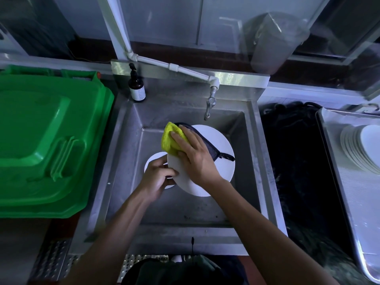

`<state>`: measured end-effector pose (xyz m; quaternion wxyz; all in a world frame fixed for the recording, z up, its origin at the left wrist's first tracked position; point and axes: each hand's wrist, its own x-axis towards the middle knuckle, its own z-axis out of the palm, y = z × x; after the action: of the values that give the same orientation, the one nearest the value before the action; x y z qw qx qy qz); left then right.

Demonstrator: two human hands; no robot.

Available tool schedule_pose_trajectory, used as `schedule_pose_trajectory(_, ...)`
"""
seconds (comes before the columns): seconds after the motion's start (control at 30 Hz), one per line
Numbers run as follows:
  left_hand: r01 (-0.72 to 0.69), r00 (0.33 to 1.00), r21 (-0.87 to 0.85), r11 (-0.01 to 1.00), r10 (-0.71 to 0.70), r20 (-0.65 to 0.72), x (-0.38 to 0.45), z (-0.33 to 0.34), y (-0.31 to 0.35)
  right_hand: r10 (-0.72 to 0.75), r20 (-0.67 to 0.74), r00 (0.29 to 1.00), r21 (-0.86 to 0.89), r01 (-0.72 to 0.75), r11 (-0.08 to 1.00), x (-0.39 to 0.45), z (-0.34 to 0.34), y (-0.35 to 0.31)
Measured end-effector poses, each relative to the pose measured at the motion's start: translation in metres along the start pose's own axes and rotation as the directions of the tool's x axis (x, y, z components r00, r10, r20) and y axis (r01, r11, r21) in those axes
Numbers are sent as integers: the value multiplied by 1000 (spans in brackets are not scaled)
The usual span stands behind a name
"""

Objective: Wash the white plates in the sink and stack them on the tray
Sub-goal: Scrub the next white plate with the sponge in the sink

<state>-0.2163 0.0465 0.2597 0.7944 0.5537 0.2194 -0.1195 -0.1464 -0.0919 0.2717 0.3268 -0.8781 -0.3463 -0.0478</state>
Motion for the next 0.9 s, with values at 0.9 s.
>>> schedule_pose_trajectory(0.9, -75, 975, -197, 978, 30, -221, 4, 9, -8, 426, -109, 898, 128, -412, 902, -41, 14, 8)
